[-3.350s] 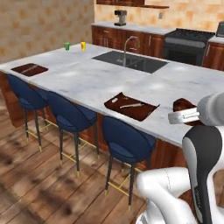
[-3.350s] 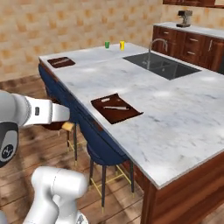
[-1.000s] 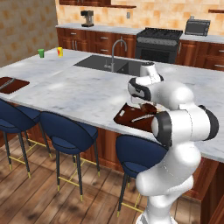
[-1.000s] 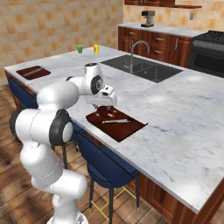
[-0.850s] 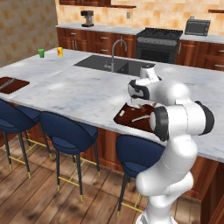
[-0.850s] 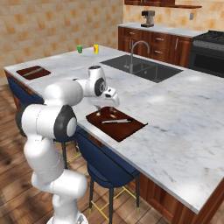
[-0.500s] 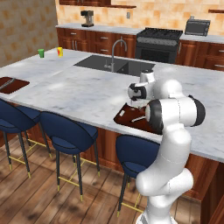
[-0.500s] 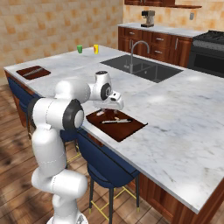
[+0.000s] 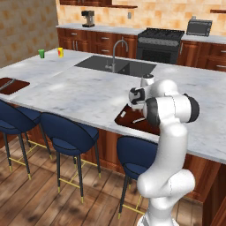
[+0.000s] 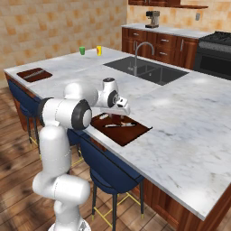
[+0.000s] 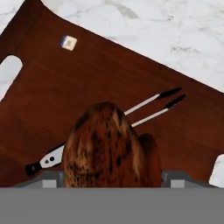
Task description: Gather the potato and garlic from the fridge and place them on a tray on the dining counter. Then gather the steak and chicken drumstick from the fridge and place them on the other tray.
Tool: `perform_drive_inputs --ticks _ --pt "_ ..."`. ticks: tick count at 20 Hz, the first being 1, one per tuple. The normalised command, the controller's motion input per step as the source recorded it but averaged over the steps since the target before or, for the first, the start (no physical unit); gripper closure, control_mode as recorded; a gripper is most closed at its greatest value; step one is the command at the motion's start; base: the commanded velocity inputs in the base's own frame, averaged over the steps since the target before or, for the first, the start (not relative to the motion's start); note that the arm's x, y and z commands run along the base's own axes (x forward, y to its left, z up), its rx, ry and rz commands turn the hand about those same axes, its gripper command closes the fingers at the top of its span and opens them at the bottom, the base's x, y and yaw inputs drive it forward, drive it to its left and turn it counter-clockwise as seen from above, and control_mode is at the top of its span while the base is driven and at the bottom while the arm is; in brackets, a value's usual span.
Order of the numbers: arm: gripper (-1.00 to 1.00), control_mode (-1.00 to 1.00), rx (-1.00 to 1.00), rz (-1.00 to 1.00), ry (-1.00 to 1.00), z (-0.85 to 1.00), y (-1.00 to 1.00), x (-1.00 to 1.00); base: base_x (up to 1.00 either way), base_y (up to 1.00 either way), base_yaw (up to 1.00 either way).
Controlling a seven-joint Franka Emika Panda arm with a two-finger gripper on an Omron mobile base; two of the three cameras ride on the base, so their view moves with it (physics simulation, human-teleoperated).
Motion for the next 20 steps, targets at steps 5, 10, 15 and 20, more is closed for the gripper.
perform_drive_inputs --ticks 5,10,15,20 --pt "-1.00 -1.00 0.00 0.00 -0.10 0.11 -0.01 -0.04 0.00 0.00 0.00" --pt "-1.00 -1.00 0.00 0.00 -0.08 0.26 0.00 -0.18 0.00 0.00 0.00" --pt "-1.00 -1.00 0.00 -0.01 -0.03 0.48 -0.10 -0.48 0.00 0.00 0.00" --pt "-1.00 -1.00 -0.01 0.09 -0.21 0.42 -0.04 -1.00 0.00 0.00 0.00"
